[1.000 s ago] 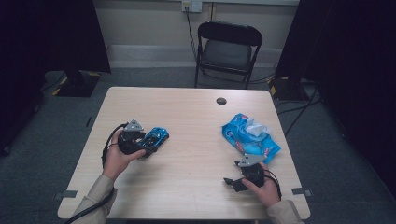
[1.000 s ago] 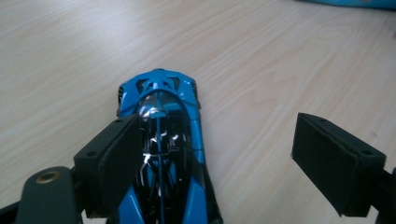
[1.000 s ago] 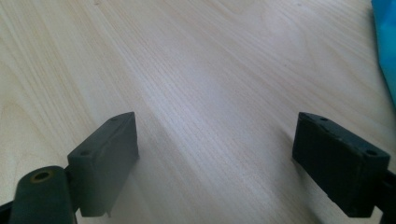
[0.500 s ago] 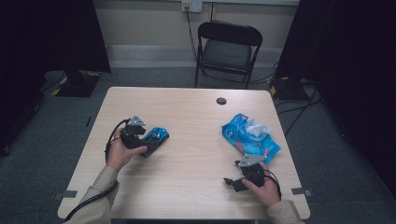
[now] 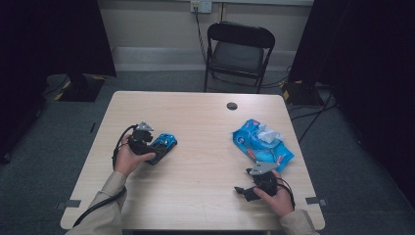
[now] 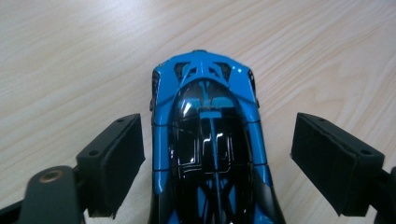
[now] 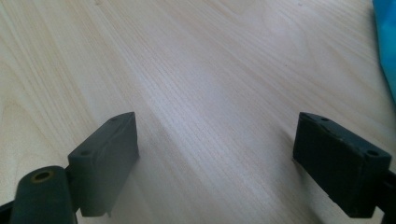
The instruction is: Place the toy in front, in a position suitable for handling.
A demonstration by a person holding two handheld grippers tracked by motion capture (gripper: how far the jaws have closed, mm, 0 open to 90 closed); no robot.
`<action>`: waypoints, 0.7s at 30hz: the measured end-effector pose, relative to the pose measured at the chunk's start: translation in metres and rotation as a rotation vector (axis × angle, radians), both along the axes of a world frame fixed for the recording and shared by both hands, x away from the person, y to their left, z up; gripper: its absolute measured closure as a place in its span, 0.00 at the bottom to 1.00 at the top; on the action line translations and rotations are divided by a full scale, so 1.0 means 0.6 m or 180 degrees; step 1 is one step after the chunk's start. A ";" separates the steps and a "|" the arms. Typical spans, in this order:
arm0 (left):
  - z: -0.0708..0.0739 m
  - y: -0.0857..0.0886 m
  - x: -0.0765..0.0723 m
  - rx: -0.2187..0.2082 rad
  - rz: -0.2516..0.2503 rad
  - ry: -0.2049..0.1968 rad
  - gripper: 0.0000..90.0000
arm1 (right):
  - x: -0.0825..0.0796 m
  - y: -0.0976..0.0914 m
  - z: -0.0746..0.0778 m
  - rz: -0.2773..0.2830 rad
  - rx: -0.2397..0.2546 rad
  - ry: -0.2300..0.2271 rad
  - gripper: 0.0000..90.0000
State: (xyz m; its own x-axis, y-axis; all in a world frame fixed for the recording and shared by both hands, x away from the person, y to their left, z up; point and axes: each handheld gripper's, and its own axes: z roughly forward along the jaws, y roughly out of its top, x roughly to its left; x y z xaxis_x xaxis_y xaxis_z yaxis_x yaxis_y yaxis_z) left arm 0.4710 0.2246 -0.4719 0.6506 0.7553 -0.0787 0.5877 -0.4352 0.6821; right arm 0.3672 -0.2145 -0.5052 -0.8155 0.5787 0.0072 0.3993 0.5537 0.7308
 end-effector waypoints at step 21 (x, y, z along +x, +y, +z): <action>-0.023 -0.015 0.008 0.0166 0.0062 0.0061 0.23 | 0.000 0.000 0.000 0.0002 0.0000 0.0000 0.15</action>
State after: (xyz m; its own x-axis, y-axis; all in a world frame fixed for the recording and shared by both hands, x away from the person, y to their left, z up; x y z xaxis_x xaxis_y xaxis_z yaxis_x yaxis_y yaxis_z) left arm 0.4756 0.2158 -0.4858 0.6345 0.7713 -0.0511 0.6092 -0.4582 0.6473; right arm 0.3672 -0.2145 -0.5052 -0.8158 0.5783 0.0071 0.3990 0.5539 0.7307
